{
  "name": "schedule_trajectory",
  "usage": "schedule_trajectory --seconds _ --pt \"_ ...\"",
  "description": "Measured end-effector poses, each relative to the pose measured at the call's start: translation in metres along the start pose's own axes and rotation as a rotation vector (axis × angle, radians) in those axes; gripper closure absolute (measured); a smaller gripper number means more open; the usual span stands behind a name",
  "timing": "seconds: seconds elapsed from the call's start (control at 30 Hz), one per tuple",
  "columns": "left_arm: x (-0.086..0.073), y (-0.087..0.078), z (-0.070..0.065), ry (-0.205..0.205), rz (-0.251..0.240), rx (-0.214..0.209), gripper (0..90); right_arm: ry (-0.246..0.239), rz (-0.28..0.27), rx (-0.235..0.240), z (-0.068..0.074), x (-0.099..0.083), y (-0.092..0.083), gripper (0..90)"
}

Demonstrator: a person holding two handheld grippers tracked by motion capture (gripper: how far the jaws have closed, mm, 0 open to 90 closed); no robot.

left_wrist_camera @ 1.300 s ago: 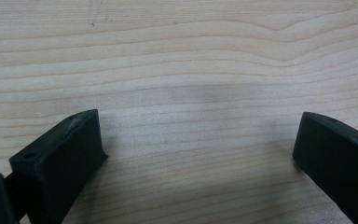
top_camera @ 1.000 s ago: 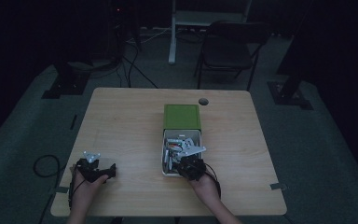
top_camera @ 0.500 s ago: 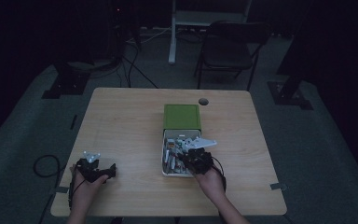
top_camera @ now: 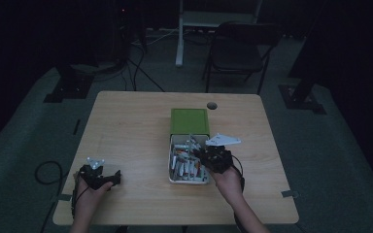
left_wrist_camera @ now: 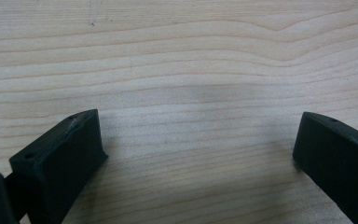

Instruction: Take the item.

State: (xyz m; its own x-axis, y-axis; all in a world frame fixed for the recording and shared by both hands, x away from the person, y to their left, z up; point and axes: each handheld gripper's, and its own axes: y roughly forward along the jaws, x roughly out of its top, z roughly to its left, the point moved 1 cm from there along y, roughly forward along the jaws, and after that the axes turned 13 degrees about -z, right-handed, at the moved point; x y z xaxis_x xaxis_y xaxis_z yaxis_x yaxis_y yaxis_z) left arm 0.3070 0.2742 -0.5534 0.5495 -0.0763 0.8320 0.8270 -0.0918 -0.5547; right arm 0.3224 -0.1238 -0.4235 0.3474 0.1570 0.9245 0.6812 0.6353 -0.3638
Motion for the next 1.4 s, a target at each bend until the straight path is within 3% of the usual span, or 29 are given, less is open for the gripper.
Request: schedule_trajectory --seconds 0.63,1.4 --pt "0.0 0.0 0.0 -0.002 0.0 0.0 1.8 0.034 -0.081 -0.072 -0.035 0.02 -0.033 85.6" --pt "0.0 0.0 0.0 -0.003 -0.002 0.001 1.9 0.072 -0.066 -0.167 -0.079 -0.008 -0.055 85.5"
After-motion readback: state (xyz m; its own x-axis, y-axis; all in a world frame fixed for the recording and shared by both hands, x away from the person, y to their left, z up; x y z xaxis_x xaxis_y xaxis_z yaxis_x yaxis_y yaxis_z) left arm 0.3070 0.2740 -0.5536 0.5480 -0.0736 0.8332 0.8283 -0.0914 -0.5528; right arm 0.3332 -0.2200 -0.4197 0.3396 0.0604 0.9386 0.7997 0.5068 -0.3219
